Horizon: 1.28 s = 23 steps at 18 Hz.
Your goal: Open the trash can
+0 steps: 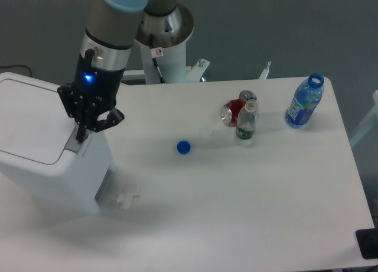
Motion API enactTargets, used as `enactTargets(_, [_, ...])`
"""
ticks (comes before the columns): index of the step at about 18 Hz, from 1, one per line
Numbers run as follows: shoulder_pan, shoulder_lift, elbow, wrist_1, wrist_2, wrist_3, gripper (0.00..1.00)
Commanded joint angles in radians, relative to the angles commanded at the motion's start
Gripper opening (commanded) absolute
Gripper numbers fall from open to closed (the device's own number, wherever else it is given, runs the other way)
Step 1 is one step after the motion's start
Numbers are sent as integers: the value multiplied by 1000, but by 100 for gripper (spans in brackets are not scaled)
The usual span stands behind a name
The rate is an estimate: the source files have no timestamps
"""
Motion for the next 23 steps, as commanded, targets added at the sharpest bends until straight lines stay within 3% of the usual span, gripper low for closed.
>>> enactTargets(21, [6, 5, 8, -2, -5, 5, 0])
enactTargets(22, [9, 5, 11, 3, -5, 12, 6])
enactTargets(23, [12, 5, 12, 6, -2, 23, 21])
